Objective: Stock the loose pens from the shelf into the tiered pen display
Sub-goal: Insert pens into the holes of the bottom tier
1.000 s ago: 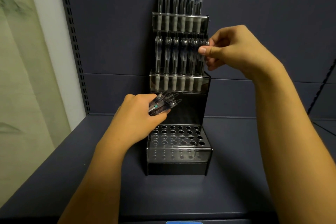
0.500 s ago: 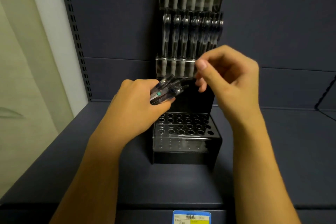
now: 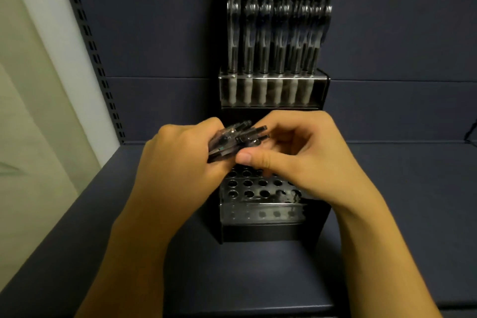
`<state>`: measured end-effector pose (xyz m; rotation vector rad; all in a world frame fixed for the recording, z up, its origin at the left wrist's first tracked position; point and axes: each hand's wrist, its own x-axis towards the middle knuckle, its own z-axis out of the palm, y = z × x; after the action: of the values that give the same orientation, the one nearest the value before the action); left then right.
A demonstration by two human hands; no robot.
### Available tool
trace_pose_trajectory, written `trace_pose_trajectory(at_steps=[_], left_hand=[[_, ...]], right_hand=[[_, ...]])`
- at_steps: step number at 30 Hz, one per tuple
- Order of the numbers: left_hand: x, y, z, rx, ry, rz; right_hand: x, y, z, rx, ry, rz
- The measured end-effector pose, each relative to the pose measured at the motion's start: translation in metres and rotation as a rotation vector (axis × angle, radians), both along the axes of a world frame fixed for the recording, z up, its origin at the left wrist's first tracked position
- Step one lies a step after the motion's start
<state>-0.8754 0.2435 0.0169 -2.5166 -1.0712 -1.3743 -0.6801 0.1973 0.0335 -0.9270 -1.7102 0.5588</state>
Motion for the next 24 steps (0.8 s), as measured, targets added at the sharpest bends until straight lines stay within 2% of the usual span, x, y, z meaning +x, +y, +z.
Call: trace_pose_trajectory(at_steps=[7,13,21,24], left_hand=[[-0.001,0.003,-0.006,0.038,0.03,0.041],[0.0,0.004,-0.007,-0.024,-0.039,0.03],[-0.01,0.001,-0.006,-0.151,-0.129,0.066],[-0.011,-0.003,-0.002,-0.211,-0.137,0.072]], right_hand=[[-0.01,0.003,-0.003,-0.126,0.073,0.065],[-0.013,0.006,-0.005,-0.099,0.175,0.049],[-0.001,0.005,0.005,-0.021,0.579,0.151],[0.003,0.006,0.012,0.016,0.645,0.135]])
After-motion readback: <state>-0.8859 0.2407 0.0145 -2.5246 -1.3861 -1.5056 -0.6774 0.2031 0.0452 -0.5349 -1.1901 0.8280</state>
